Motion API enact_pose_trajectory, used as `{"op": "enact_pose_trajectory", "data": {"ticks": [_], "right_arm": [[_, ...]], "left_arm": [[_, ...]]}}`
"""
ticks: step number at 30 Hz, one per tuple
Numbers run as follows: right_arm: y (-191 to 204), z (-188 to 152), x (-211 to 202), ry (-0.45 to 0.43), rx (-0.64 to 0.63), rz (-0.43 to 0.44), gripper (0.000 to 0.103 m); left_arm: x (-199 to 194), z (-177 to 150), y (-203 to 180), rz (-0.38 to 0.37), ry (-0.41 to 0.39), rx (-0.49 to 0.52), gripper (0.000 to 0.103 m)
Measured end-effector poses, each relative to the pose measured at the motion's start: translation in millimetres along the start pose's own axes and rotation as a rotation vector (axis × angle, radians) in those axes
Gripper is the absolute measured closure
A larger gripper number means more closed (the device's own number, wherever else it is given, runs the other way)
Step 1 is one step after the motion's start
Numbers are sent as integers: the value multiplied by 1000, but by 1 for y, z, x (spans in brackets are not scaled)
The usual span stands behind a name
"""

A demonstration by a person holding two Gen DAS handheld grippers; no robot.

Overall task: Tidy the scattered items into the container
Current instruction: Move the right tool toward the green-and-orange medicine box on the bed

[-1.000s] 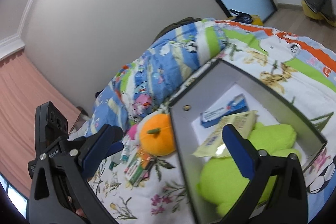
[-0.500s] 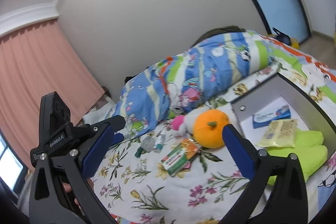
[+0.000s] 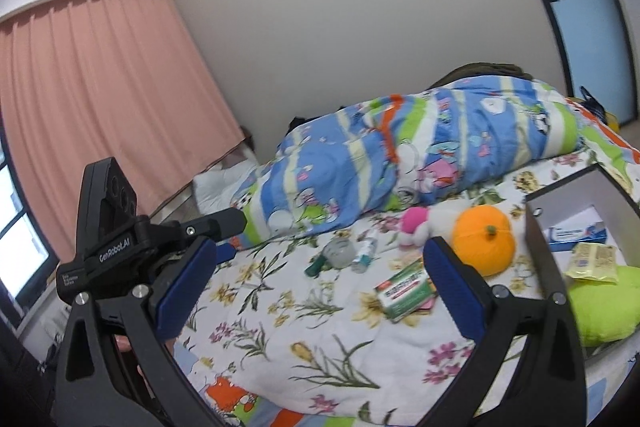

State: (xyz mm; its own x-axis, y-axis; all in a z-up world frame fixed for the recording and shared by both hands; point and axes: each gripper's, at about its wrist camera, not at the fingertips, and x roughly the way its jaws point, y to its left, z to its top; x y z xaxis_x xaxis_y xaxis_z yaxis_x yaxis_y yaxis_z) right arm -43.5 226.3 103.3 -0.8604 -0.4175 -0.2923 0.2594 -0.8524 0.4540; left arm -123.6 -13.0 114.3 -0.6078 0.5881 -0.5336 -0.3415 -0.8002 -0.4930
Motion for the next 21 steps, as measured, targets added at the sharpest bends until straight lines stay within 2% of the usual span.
{"op": "enact_pose_trajectory", "data": {"ticks": [9, 21], "right_arm": [[7, -17, 32, 66, 14, -13, 0], [-41, -37, 92, 176, 63, -71, 0]], "left_arm": [[2, -9, 46, 27, 20, -58, 0], [75, -20, 93, 40, 109, -125, 0]]}}
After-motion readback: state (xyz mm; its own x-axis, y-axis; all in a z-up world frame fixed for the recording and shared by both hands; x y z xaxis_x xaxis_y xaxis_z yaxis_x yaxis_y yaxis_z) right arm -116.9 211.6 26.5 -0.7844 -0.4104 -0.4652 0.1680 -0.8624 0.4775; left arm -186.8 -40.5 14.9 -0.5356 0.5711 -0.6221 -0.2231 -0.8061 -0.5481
